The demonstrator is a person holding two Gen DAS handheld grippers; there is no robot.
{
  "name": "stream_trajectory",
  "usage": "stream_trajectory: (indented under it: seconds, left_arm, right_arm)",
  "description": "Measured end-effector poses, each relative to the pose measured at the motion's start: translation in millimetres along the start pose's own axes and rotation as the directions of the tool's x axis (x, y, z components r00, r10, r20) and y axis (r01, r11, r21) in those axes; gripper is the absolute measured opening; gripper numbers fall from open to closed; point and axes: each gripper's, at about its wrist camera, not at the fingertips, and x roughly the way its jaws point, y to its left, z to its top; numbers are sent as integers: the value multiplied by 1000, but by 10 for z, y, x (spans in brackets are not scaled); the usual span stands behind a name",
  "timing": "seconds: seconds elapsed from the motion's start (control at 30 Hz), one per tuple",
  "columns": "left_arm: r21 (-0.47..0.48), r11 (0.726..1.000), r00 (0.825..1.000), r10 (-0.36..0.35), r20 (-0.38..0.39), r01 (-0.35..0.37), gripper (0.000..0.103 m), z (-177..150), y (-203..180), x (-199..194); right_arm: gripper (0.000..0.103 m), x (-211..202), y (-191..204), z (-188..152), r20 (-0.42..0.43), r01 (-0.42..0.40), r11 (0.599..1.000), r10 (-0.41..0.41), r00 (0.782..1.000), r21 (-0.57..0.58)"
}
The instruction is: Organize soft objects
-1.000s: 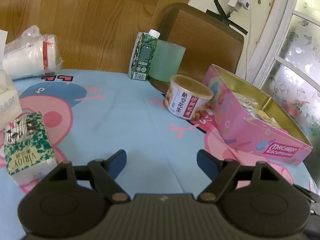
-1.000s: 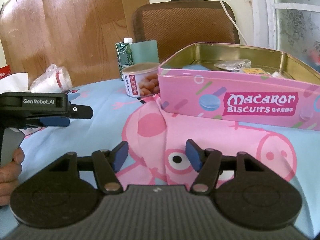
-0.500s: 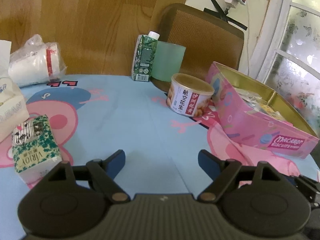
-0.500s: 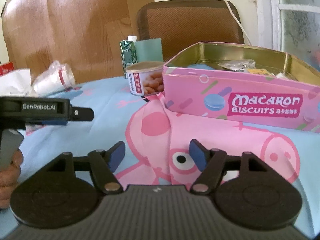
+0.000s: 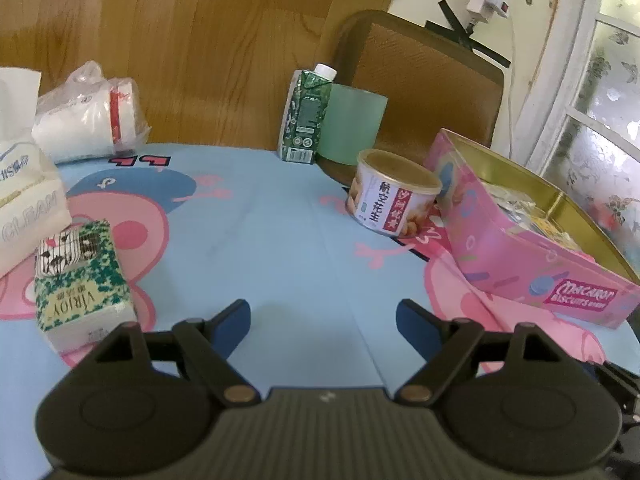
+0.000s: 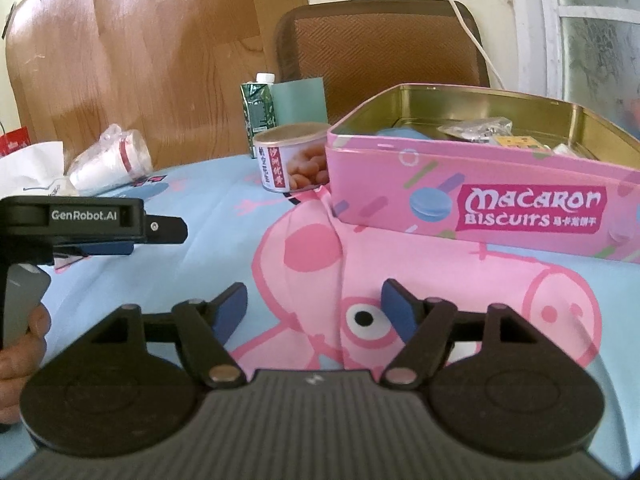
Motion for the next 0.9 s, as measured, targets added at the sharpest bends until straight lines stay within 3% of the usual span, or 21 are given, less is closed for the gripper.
stream_trajectory:
  seconds: [0.9]
  left_arm:
    - [-7,1000,1000,-17,-16,17,87,-6,0,-10]
  right_arm:
    - [76,7,20,-4,-2,25,1000,-25,1000,-17]
